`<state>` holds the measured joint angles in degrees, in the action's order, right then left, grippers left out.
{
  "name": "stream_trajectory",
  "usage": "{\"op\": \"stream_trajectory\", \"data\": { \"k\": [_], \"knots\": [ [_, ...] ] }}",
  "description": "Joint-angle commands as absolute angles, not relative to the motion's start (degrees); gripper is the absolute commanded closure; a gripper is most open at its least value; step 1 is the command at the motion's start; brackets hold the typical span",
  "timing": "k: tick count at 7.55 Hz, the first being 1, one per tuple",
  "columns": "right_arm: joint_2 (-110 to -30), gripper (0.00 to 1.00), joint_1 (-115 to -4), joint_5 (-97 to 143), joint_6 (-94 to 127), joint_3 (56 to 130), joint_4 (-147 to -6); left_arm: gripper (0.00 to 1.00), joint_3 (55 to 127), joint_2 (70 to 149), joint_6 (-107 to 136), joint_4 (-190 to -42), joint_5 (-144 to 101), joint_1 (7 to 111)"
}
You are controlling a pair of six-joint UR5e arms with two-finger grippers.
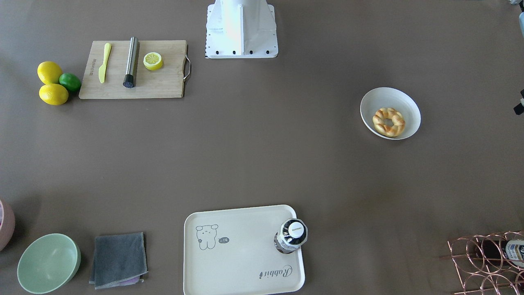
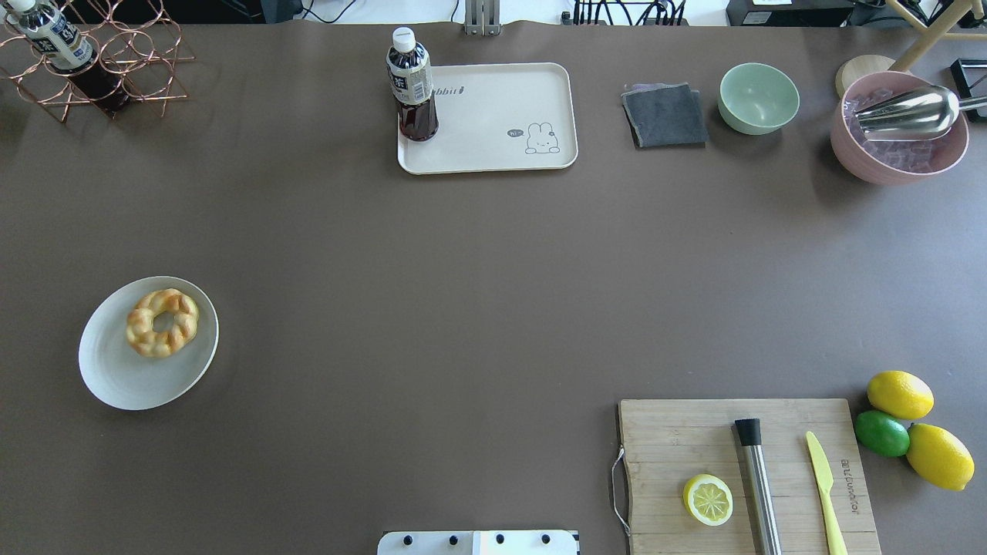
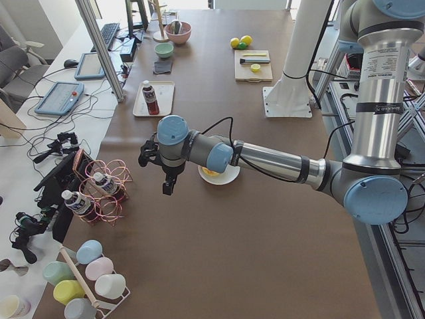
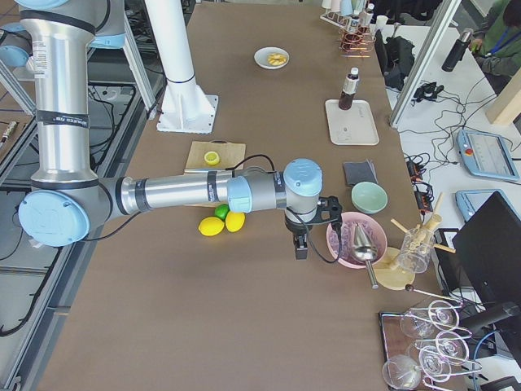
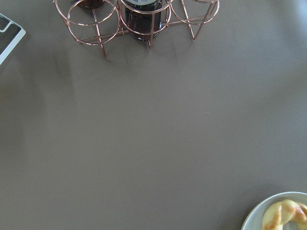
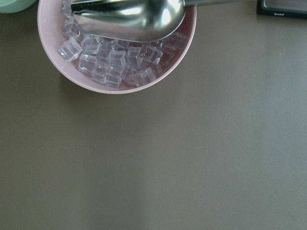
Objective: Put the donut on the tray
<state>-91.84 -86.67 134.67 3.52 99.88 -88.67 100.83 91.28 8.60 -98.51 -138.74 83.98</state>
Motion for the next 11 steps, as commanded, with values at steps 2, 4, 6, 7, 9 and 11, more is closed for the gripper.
{"op": "stream_trajectory", "data": {
  "k": [2,4,6,7,9,11],
  "knots": [
    [-87.8,0.0,-86.1,133.1,6.1,94.9,-88.7,0.02,99.5,92.3,26.1,-111.7,-137.5,66.4],
    [-88.2,0.0,-85.5,135.2,6.5,95.4,-88.6,0.02,97.1,90.6,34.6,-122.6,-132.5,62.3],
    [-88.1,0.0,-80.6,135.6,12.1,97.3,-88.3,0.03,96.2,87.3,34.5,-125.8,-132.4,62.2],
    [-88.2,0.0,-77.4,135.6,18.9,98.2,-84.2,0.03,94.8,85.4,34.5,-129.7,-132.4,62.2],
    [-88.2,0.0,-70.4,135.7,34.9,98.3,-71.5,0.03,89.2,84.6,35.2,-138.5,-132.4,61.2],
    [-87.3,0.0,-65.7,135.1,43.1,98.7,-66.6,0.09,87.2,84.6,36.4,-140.9,-132.5,60.5]
  ]
}}
